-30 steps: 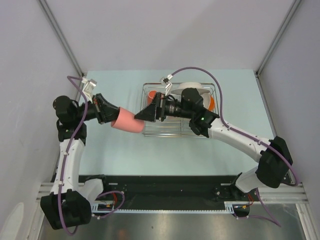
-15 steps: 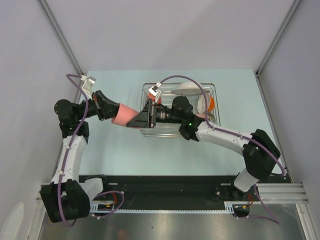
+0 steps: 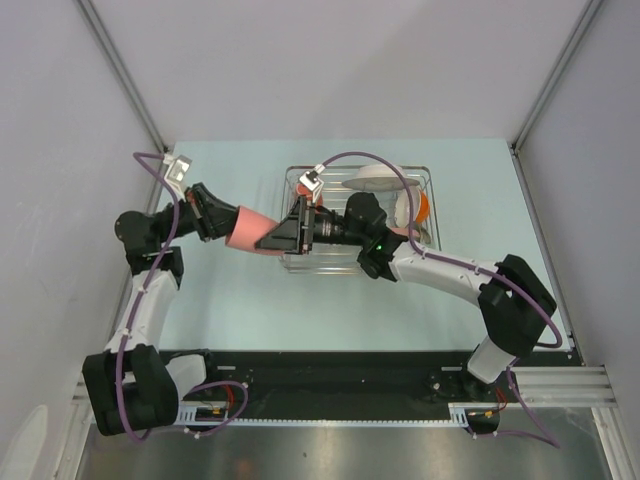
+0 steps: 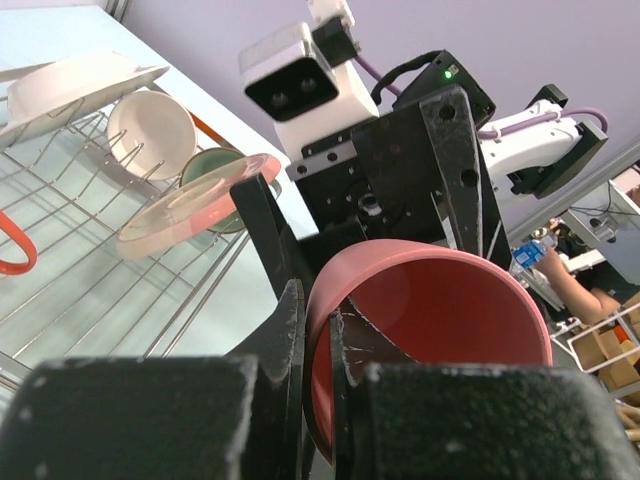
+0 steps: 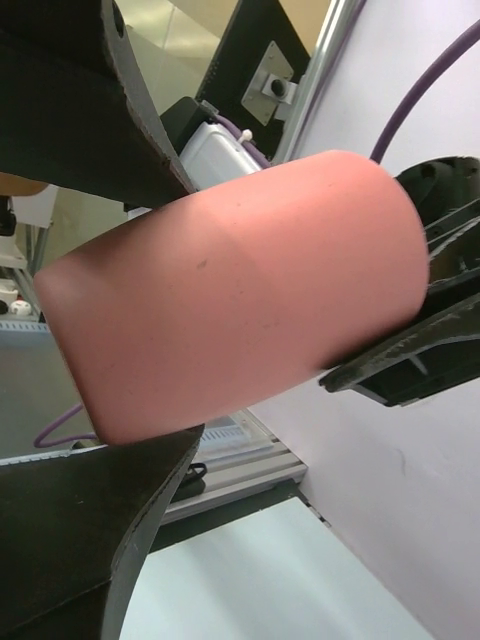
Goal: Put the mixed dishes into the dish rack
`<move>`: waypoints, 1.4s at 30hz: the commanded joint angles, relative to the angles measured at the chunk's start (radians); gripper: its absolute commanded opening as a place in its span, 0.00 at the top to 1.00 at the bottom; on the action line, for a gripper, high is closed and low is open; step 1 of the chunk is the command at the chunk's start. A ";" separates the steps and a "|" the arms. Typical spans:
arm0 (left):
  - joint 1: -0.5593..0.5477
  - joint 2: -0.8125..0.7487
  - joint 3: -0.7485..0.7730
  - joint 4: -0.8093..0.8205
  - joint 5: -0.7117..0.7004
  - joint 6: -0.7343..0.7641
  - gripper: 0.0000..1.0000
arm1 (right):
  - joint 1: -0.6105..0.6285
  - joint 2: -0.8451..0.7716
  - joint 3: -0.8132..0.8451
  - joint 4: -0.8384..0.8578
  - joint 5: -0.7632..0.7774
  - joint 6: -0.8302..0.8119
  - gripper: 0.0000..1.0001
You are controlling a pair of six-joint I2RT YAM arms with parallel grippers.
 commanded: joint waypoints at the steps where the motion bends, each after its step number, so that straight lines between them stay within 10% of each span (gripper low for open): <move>1: -0.012 -0.024 -0.018 0.079 -0.040 -0.045 1.00 | -0.022 -0.031 0.009 0.060 0.019 0.021 0.04; 13: -0.013 -0.034 -0.004 -0.198 -0.065 0.146 1.00 | -0.033 -0.019 0.009 0.082 0.003 0.044 0.18; 19: -0.013 -0.053 0.094 -0.686 -0.146 0.596 1.00 | -0.034 -0.011 0.009 0.056 -0.009 0.044 0.49; 20: -0.013 -0.050 0.105 -0.712 -0.158 0.642 0.99 | -0.034 -0.013 0.011 0.048 -0.012 0.042 0.67; 21: -0.013 -0.042 0.116 -0.789 -0.169 0.680 0.94 | -0.037 -0.013 0.011 0.039 -0.014 0.041 0.77; 23: -0.012 -0.033 0.142 -0.876 -0.195 0.816 0.54 | -0.043 -0.025 0.011 -0.019 -0.014 0.024 1.00; 29: 0.031 -0.016 0.222 -1.193 -0.281 1.117 0.04 | -0.099 -0.159 0.023 -0.443 0.117 -0.221 1.00; 35: 0.120 0.001 0.213 -1.259 -0.330 1.184 0.00 | -0.116 -0.174 0.156 -1.008 0.422 -0.522 1.00; 42: 0.133 0.019 0.171 -1.315 -0.451 1.277 0.00 | -0.031 -0.033 0.265 -1.196 0.720 -0.643 1.00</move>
